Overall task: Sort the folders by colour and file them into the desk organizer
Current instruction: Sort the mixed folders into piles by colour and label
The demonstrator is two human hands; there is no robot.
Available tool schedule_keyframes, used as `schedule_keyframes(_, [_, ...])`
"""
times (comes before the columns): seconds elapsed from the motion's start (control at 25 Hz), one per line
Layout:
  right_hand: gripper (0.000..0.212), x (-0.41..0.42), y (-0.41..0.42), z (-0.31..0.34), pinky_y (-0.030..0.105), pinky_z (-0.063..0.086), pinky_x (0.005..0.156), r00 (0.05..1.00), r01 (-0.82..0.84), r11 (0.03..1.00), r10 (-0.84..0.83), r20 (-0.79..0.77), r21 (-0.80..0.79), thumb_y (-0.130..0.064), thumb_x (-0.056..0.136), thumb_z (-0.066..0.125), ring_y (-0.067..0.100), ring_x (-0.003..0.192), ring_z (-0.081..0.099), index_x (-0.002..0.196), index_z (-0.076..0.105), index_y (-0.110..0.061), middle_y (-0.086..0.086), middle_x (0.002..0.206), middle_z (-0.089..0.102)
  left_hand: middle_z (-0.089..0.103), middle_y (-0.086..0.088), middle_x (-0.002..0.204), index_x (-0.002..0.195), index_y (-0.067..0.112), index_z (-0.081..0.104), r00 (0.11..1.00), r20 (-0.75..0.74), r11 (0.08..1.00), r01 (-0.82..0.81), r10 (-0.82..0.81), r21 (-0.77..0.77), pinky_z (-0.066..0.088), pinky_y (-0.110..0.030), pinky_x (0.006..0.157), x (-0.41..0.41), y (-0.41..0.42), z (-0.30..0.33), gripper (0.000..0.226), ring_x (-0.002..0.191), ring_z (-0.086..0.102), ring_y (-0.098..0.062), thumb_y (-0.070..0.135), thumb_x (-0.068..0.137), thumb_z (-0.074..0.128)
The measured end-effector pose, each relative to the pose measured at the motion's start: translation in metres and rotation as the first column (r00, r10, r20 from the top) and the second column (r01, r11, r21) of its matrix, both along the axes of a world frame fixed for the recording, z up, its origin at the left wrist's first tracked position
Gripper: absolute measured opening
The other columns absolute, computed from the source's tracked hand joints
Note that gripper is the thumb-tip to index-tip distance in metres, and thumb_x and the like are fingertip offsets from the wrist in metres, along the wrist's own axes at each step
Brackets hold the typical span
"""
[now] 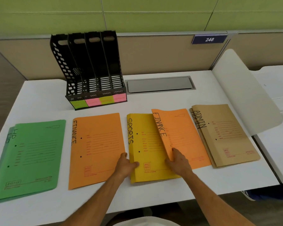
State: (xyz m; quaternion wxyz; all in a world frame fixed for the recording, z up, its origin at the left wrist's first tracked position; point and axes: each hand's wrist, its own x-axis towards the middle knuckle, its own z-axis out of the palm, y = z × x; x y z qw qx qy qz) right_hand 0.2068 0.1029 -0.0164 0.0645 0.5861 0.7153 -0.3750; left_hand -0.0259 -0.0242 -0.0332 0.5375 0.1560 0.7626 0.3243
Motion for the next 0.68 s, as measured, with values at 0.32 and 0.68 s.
schedule_keyframes(0.32, [0.073,0.003,-0.001,-0.001,0.042,0.041,0.104,1.0,0.011,1.0,-0.011,-0.018,0.008,-0.046,0.091,0.063,0.028,0.13,0.048,0.149,0.033,-0.013,0.006,0.145,0.049,0.072,0.002,0.116,0.114,0.028,0.063,0.982,0.064,0.964,-0.185,0.176,0.193,0.056,-0.048,0.093,-0.019,-0.003,0.008,0.033,0.103,0.068,-0.021,0.002,0.093,0.062])
schedule_keyframes(0.68, [0.058,-0.003,-0.01,-0.012,0.046,0.046,0.096,1.0,0.019,0.995,-0.018,-0.007,0.098,-0.038,0.093,0.063,0.031,0.118,0.053,0.138,0.039,-0.011,0.009,0.131,0.053,0.071,0.006,0.115,0.128,0.026,0.059,0.945,0.029,0.924,-0.325,0.326,0.201,0.057,-0.032,0.072,-0.117,-0.105,0.006,0.04,0.1,0.069,-0.016,0.003,0.096,0.062])
